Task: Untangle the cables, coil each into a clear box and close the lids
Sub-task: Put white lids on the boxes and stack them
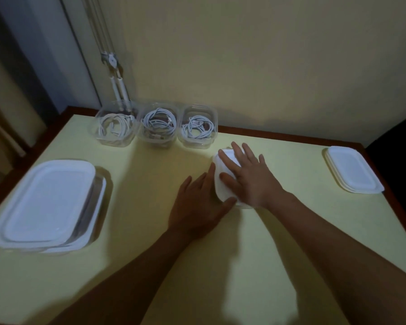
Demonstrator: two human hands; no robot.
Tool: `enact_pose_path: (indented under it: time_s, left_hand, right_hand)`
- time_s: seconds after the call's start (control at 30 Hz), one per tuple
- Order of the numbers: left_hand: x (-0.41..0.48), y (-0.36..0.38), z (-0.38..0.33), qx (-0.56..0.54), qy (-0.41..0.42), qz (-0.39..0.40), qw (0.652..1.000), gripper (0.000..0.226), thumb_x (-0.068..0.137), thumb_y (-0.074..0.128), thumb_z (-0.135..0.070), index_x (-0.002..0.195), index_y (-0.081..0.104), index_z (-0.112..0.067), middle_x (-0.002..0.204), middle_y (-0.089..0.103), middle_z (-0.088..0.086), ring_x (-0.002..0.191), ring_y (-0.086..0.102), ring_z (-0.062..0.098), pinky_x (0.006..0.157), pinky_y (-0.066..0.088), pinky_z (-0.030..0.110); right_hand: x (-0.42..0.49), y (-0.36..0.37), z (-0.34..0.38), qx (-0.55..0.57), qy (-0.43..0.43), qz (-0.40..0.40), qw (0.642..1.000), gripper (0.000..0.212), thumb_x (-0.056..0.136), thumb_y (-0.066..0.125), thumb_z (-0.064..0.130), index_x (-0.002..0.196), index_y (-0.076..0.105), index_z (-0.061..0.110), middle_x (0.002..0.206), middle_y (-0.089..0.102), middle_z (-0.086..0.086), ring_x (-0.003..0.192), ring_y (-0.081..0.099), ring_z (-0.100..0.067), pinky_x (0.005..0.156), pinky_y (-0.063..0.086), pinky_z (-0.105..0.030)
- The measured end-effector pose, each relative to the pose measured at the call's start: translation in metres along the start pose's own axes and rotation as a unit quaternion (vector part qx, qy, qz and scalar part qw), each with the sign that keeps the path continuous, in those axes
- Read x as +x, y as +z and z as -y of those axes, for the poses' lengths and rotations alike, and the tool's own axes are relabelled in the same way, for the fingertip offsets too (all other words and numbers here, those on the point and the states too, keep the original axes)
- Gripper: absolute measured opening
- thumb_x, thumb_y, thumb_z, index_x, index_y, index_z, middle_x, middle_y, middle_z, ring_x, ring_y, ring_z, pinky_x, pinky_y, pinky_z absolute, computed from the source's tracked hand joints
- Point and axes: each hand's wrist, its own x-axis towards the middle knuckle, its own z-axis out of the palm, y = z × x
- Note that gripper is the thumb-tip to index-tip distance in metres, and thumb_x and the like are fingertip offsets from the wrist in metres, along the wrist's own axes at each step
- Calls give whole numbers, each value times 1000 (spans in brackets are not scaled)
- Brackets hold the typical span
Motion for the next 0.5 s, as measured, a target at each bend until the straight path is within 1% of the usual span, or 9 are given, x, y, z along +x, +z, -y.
enact_pose_path:
  time_s: [0.1, 0.17, 0.27, 0.37, 0.4, 0.47, 0.5]
  left_hand:
    - [2, 1, 4, -41, -17, -3, 999, 75, 97, 15, -67, 160, 15, -26, 158, 39, -7, 143, 35, 5, 124, 13, 38]
    - [6, 3, 6, -55, -31, -6, 998, 68, 100, 12, -59, 160, 15, -28, 155, 44, -9, 139, 38, 2, 123, 12, 34]
    - [9, 6, 6, -29, -28, -3, 999, 67, 101, 9, -55, 160, 13, -24, 155, 43, -8, 140, 39, 5, 122, 14, 35]
    - [8, 6, 7, -27, -38, 2, 999, 70, 99, 6, -56, 160, 14, -23, 157, 41, -5, 142, 37, 8, 123, 14, 34]
    - [9, 6, 6, -25, -41, 0, 999, 72, 98, 5, -56, 160, 15, -22, 158, 40, -5, 142, 36, 9, 123, 13, 33]
    - [8, 3, 2, -24, -46, 0, 999, 75, 96, 4, -56, 160, 17, -21, 159, 37, -3, 143, 36, 12, 122, 15, 32]
    - [8, 1, -1, -28, -49, 3, 998, 76, 95, 4, -56, 160, 19, -20, 159, 38, -1, 142, 38, 14, 121, 18, 33]
  right_hand:
    - [0, 2, -1, 23, -2, -10, 1000, 74, 94, 3, 68, 161, 2, 38, 170, -1, -6, 156, -2, -34, 118, 16, -63]
    - [0, 4, 0, 33, 0, -17, 999, 74, 94, 4, 68, 161, 4, 38, 170, -1, -5, 156, -2, -33, 118, 18, -62]
    - [-1, 5, 1, 53, 2, -25, 998, 79, 91, 3, 73, 161, 6, 37, 170, 0, -5, 156, -1, -33, 118, 23, -61]
    - [-1, 6, 1, 60, -3, -23, 998, 89, 85, -4, 82, 161, 8, 36, 170, 2, -7, 155, 0, -34, 117, 28, -57]
    - [-1, 6, 2, 61, -1, -24, 998, 91, 85, -4, 83, 161, 8, 36, 170, 3, -7, 155, 1, -34, 117, 29, -57]
    - [-4, 5, 6, 64, 7, -31, 997, 87, 87, 5, 81, 161, 11, 35, 170, 4, -7, 155, 3, -35, 118, 30, -54]
    - [-6, 5, 8, 65, 14, -37, 997, 84, 88, 9, 78, 161, 12, 36, 170, 5, -7, 154, 3, -35, 117, 30, -52]
